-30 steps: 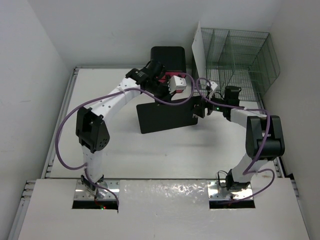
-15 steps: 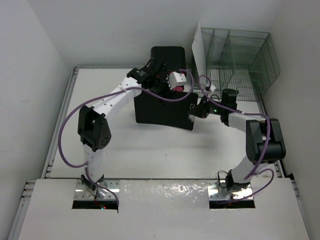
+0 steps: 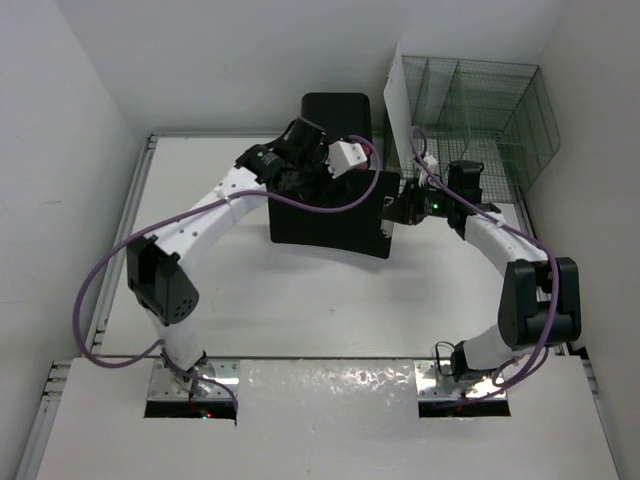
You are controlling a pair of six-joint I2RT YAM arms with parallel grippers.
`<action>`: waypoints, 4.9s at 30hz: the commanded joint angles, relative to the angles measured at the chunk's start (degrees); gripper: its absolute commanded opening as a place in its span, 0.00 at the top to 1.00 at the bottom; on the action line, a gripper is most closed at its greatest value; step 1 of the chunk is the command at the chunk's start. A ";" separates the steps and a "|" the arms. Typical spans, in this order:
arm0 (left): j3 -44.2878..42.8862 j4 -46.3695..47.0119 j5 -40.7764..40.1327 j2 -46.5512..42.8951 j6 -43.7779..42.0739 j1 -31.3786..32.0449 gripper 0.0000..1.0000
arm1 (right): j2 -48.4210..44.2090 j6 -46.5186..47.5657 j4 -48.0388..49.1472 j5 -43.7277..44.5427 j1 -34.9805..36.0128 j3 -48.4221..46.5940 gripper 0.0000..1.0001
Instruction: Organize the desk
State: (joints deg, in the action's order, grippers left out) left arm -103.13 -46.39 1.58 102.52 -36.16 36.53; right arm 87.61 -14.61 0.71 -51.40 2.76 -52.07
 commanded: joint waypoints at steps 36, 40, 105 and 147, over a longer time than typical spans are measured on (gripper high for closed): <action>36.30 31.41 -49.80 -14.81 1.56 26.75 0.00 | -11.32 -14.83 -13.02 16.50 2.77 -19.56 1.00; 51.06 69.97 -59.84 -14.11 -16.17 26.66 0.00 | -11.41 -16.23 -12.31 15.28 2.86 -19.82 1.00; 54.70 154.94 -38.76 13.49 -60.96 13.03 1.00 | -13.44 -14.04 -14.33 8.68 5.06 -12.09 1.00; 55.41 148.44 -48.69 10.68 -61.13 20.77 0.97 | -21.34 -22.67 14.50 53.51 18.50 5.32 1.00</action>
State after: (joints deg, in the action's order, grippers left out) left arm -47.44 73.89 -49.12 112.66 -94.80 55.13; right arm 66.35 -42.30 12.58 -2.48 21.50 -43.64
